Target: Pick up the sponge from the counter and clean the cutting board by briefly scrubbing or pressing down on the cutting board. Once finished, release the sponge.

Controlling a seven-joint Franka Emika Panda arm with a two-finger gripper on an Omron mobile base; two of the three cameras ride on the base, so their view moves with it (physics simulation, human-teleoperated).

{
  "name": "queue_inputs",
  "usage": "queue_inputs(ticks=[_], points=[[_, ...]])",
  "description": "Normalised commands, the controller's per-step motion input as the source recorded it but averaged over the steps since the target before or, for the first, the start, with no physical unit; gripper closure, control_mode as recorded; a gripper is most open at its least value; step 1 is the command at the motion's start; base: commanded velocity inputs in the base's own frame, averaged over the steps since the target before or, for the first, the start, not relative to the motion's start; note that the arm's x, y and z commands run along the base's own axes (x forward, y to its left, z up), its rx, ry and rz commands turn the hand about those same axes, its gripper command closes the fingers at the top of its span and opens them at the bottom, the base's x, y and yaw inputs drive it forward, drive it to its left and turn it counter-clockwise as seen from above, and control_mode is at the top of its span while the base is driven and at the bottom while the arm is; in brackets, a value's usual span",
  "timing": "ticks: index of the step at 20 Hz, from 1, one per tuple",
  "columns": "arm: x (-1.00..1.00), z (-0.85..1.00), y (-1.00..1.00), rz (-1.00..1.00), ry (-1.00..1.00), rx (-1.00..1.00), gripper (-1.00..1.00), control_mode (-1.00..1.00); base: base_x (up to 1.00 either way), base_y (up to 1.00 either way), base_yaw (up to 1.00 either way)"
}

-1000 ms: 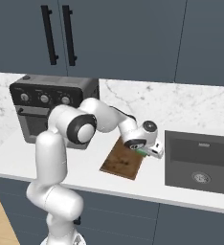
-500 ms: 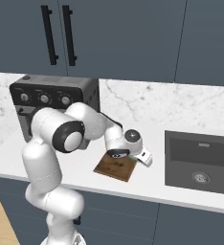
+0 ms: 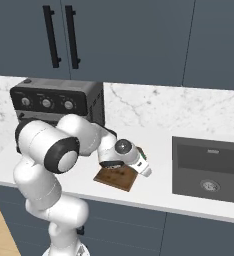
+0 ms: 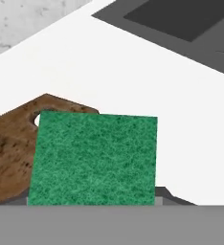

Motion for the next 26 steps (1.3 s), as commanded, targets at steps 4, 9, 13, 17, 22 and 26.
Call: queue_inputs(ticks=[4, 9, 13, 17, 22, 26], points=[[0.15, 0.99, -0.21, -0.08, -0.11, 0.02, 1.00, -1.00, 0.00, 0.00, 0.00], [0.03, 0.64, -0.23, -0.03, -0.02, 0.05, 1.00, -1.00, 0.00, 0.00, 0.00], [-0.26, -0.18, 0.15, 0.00, 0.16, 0.02, 1.00, -1.00, 0.00, 0.00, 0.00], [-0.71, -0.28, 0.46, 0.02, 0.14, 0.00, 1.00, -1.00, 0.00, 0.00, 0.00], [-0.26, 0.15, 0.07, 0.02, 0.09, 0.08, 1.00, -1.00, 0.00, 0.00, 0.00], [0.20, 0.45, -0.10, 0.00, 0.01, 0.16, 1.00, -1.00, 0.00, 0.00, 0.00]])
